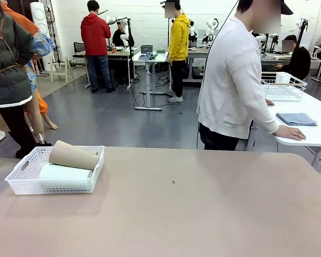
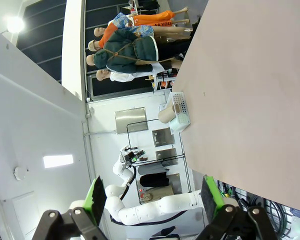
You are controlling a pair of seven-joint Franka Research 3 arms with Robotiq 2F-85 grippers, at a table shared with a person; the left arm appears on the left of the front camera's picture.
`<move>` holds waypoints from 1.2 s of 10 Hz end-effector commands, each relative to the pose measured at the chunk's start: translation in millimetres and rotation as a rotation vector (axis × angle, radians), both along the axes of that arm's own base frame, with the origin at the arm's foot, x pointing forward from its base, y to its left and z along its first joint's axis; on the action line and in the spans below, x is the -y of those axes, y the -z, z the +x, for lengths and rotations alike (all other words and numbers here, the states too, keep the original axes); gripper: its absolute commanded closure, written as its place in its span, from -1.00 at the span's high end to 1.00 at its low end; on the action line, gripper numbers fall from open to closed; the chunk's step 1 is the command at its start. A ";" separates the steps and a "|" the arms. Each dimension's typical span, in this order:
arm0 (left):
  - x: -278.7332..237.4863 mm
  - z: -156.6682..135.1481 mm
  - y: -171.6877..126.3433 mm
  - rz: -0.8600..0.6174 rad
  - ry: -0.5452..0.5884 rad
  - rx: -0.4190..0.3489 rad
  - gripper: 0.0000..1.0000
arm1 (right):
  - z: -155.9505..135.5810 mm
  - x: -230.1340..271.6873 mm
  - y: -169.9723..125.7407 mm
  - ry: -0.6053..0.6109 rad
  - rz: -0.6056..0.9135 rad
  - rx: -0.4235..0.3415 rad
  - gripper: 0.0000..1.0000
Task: Clean and organize the cups into the basket.
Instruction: Move the Organizing basket back to the left side of the table.
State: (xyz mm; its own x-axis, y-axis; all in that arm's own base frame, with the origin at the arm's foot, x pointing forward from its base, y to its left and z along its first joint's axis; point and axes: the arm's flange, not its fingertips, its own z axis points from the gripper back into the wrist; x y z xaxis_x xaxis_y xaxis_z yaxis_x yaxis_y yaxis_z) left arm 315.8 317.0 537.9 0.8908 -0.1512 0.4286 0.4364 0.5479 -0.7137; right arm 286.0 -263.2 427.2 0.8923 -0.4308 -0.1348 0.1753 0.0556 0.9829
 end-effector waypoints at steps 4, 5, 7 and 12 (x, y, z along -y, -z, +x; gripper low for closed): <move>-1.5 0.5 -0.2 0.007 -0.016 -0.005 1.00 | 0.1 0.0 -1.8 0.004 0.001 -0.013 1.00; -1.5 0.5 -0.2 0.007 -0.016 -0.005 1.00 | 0.1 0.0 -1.8 0.004 0.001 -0.013 1.00; -1.5 0.5 -0.2 0.007 -0.016 -0.005 1.00 | 0.1 0.0 -1.8 0.004 0.001 -0.013 1.00; -1.5 0.5 -0.2 0.007 -0.016 -0.005 1.00 | 0.1 0.0 -1.8 0.004 0.001 -0.013 1.00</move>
